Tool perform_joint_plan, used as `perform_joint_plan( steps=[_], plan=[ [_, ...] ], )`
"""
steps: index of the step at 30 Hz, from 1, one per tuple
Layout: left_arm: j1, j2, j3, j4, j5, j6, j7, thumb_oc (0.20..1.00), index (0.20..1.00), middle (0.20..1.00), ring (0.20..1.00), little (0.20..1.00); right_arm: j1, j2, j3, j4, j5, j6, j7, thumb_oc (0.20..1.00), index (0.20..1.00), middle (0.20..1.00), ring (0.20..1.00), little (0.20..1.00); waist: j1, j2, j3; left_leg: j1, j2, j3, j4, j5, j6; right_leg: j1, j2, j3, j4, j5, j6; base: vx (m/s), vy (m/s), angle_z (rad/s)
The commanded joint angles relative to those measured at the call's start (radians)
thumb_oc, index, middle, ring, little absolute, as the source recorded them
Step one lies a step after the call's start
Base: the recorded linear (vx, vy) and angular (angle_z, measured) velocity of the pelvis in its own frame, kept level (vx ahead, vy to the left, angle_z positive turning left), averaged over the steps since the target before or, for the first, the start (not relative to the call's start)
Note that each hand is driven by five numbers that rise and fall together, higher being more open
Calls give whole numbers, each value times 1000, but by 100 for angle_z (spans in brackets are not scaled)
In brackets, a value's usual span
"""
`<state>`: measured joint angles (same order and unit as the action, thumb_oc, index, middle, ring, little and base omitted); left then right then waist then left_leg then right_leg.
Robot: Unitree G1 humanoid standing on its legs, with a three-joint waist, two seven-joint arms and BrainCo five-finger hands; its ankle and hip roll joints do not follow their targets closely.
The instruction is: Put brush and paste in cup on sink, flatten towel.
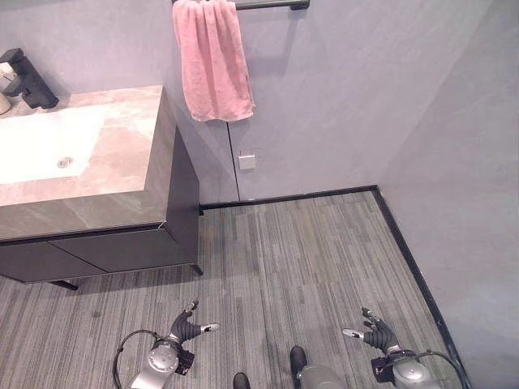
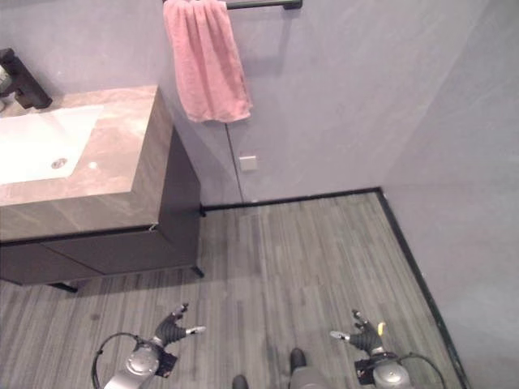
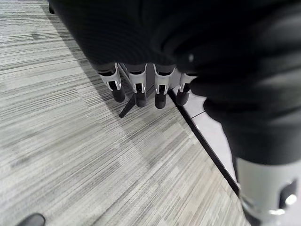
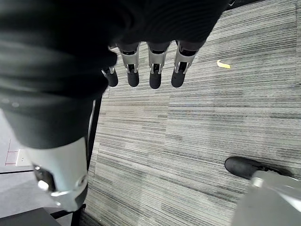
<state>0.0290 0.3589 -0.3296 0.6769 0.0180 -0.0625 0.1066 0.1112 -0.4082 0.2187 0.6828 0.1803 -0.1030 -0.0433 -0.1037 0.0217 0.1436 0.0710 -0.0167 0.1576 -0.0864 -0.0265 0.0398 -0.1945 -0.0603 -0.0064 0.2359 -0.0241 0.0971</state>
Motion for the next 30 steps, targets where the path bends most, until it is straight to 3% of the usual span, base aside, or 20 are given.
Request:
perform_joint_plan(
  steps=[1, 2, 3, 4, 10, 12, 15, 16, 17, 18, 19, 20, 23, 25, 26, 27, 28, 29, 30],
  plan=[
    [-17, 47, -3, -22, 37, -33, 25, 1000, 1000, 1000, 1000, 1000, -20, 16, 21, -18, 2, -34, -20, 1000, 1000, 1000, 1000, 1000, -24, -46, 11, -2, -46, -72, 82, -89, 17, -32, 18, 119, 143, 36, 67, 77, 53, -8],
    [-18, 47, -3, -22, 37, -33, 25, 1000, 1000, 1000, 1000, 1000, -20, 16, 21, -18, 2, -34, -20, 1000, 1000, 1000, 1000, 1000, -24, -46, 11, -1, -46, -72, 82, -89, 17, -32, 18, 119, 144, 35, 67, 154, 40, 14],
    [-34, 39, -6, 5, 38, -35, 27, 1000, 1000, 1000, 1000, 1000, -4, 10, 17, -26, 22, -38, -18, 1000, 1000, 1000, 1000, 1000, -37, -51, 21, 30, -69, -85, 77, -107, 26, -68, 36, 58, 79, 36, 48, 205, 34, 27],
    [-36, 36, -7, 13, 37, -37, 27, 1000, 1000, 1000, 1000, 1000, -5, 8, 18, -21, 21, -39, -18, 1000, 1000, 1000, 1000, 1000, -38, -52, 23, 41, -71, -84, 73, -113, 26, -74, 25, 25, 46, 48, 46, 208, 34, 49],
    [-50, 7, -6, 54, 14, -41, 32, 1000, 1000, 1000, 1000, 1000, -27, 6, 29, 25, 25, -37, -24, 1000, 1000, 1000, 1000, 1000, -62, -47, 19, 91, -72, -121, 79, -142, 12, -108, 53, 41, -64, 103, 55, 221, -71, 20],
    [-57, -1, -3, 68, 6, -41, 36, 1000, 1000, 1000, 1000, 1000, -29, -3, 22, 17, 26, -38, -24, 1000, 1000, 1000, 1000, 1000, -71, -45, 5, 132, -60, -144, 76, -156, -2, -128, 57, -7, -76, 115, 47, 321, -199, 10],
    [-66, -5, -10, 73, 0, -41, 34, 1000, 1000, 1000, 1000, 1000, -18, -9, 19, 15, 37, -42, -25, 1000, 1000, 1000, 1000, 1000, -87, -44, -6, 138, -43, -180, 126, -163, -22, -108, 80, 38, -52, 93, 25, 267, -202, 38],
    [-69, -10, -10, 88, -13, -42, 33, 1000, 1000, 1000, 1000, 1000, -12, -17, 16, 14, 44, -44, -24, 1000, 1000, 1000, 1000, 1000, -97, -37, -11, 138, -26, -193, 170, -156, -36, -98, 107, 72, -21, 70, 11, 289, -260, 43],
    [-70, -25, -8, 104, -43, -45, 29, 1000, 1000, 1000, 1000, 1000, -5, -30, 13, 7, 44, -46, -25, 1000, 1000, 1000, 1000, 1000, -98, -33, -22, 98, -19, -194, 281, -94, -68, -51, 112, 70, -45, 52, -16, 284, -261, 33],
    [-70, -26, -8, 105, -44, -46, 29, 1000, 1000, 1000, 1000, 1000, -4, -31, 13, 7, 45, -46, -25, 1000, 1000, 1000, 1000, 1000, -101, -32, -21, 95, -18, -196, 286, -96, -69, -50, 112, 68, -47, 53, -17, 305, -337, 38],
    [-81, -40, -12, 107, -65, -44, 26, 1000, 1000, 1000, 1000, 1000, -5, -52, 11, -2, 45, -48, -24, 1000, 1000, 1000, 1000, 1000, -94, -42, -8, -15, -8, -184, 513, 32, -116, 12, 104, 60, -79, 43, -45, 185, -279, 65],
    [-94, -38, -20, 111, -62, -45, 28, 1000, 1000, 1000, 1000, 1000, -5, -63, 12, -11, 45, -52, -26, 1000, 1000, 1000, 1000, 1000, -92, -62, 7, -81, -5, -165, 629, 70, -124, 36, 89, 60, -95, 45, -60, 235, -374, 78],
    [-111, -37, -24, 114, -64, -46, 36, 1000, 1000, 1000, 1000, 1000, -11, -74, 20, -15, 46, -49, -31, 1000, 1000, 1000, 1000, 1000, -80, -85, 31, -152, 12, -110, 750, 57, -112, 73, 78, 57, -110, 37, -82, 121, -194, 16],
    [-117, -43, -16, 121, -76, -51, 42, 1000, 1000, 1000, 1000, 1000, -14, -83, 32, -14, 28, -40, -30, 1000, 1000, 1000, 1000, 1000, -60, -85, 38, -228, -8, -74, 703, 24, -100, 121, 69, 70, -138, 28, -82, 268, -90, 5],
    [-110, -43, -5, 123, -87, -55, 46, 1000, 1000, 1000, 1000, 1000, -17, -83, 39, -9, 12, -34, -27, 1000, 1000, 1000, 1000, 1000, -42, -74, 38, -280, -37, -77, 555, 8, -85, 159, 68, 89, -172, 21, -68, 401, -19, 11],
    [-106, -42, -4, 121, -88, -57, 47, 1000, 1000, 1000, 1000, 1000, -16, -83, 41, -6, 4, -33, -31, 1000, 1000, 1000, 1000, 1000, -37, -65, 36, -292, -30, -81, 458, 3, -78, 168, 69, 95, -182, 13, -61, 428, 40, 2],
    [-99, -40, -3, 121, -84, -59, 48, 1000, 1000, 1000, 1000, 1000, -14, -81, 43, -2, -6, -33, -34, 1000, 1000, 1000, 1000, 1000, -28, -54, 36, -298, -19, -94, 334, 23, -76, 185, 72, 102, -193, 2, -53, 241, 54, -17],
    [-98, -41, -4, 120, -84, -59, 48, 1000, 1000, 1000, 1000, 1000, -13, -81, 43, -2, -7, -34, -34, 1000, 1000, 1000, 1000, 1000, -27, -57, 36, -285, -24, -93, 316, 29, -75, 191, 68, 103, -195, 0, -52, 405, 95, -70],
    [-89, -42, -6, 125, -79, -59, 49, 1000, 1000, 1000, 1000, 1000, -10, -77, 45, 11, -20, -37, -38, 1000, 1000, 1000, 1000, 1000, -8, -32, 36, -339, -10, -131, 133, 111, -88, 232, 74, 121, -218, -17, -47, 422, 93, -68]
  ],
)
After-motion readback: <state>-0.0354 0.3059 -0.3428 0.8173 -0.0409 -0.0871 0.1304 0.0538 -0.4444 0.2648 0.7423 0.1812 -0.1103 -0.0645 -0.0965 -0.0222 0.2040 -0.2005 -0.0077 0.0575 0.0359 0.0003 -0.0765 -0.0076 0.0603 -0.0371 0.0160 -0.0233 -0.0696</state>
